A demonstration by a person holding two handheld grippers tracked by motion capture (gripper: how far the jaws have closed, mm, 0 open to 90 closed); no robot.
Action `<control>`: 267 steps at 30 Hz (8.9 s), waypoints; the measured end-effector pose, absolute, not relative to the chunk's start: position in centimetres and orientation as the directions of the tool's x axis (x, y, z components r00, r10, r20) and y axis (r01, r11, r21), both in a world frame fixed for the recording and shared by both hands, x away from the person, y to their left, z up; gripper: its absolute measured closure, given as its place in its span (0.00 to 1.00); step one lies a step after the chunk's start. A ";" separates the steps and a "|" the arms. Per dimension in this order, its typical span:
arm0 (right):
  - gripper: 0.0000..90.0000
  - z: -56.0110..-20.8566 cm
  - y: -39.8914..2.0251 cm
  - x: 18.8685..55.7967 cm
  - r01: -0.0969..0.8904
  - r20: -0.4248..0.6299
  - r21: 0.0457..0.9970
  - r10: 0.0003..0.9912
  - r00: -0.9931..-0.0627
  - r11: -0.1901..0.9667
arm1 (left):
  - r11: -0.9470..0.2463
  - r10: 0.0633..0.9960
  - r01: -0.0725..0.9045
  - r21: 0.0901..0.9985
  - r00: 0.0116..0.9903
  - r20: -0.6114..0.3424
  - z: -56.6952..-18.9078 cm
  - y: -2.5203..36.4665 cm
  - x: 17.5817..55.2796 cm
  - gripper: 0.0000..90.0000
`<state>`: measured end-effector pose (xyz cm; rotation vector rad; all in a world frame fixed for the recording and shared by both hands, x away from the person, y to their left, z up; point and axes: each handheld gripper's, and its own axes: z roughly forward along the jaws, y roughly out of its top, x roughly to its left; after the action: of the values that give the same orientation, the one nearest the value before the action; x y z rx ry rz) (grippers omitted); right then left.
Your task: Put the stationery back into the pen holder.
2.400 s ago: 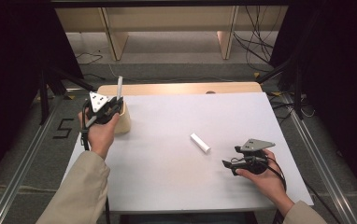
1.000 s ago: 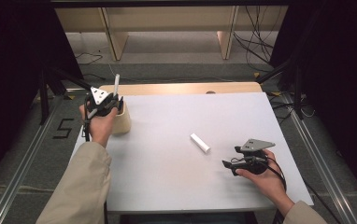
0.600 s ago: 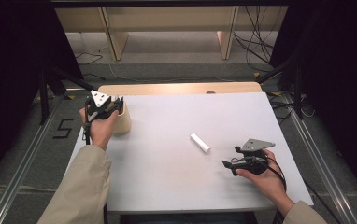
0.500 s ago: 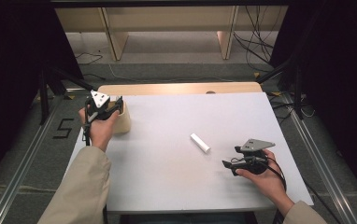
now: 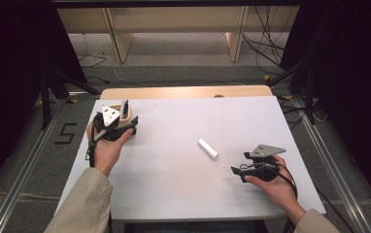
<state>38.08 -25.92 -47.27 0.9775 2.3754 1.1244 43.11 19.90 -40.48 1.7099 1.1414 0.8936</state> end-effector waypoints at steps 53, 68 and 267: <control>0.47 -47.9 -19.5 42.2 0.482 0.026 0.757 0.717 -0.696 0.440 | -0.311 0.841 0.478 0.821 0.541 0.004 -47.2 15.9 36.9 0.28; 0.59 -48.4 -17.9 43.5 0.490 0.019 0.738 0.713 -0.701 0.463 | -0.306 0.840 0.478 0.823 0.542 -0.002 -47.2 15.7 36.9 0.29; 0.75 -47.1 -12.7 38.2 0.128 0.131 0.618 0.059 -0.990 0.776 | -0.674 0.236 0.111 0.730 0.969 0.070 -48.1 9.9 34.7 0.44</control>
<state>38.21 -12.70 -47.06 0.1614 3.0584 1.0759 34.71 9.91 -48.12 2.3144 0.2422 0.2020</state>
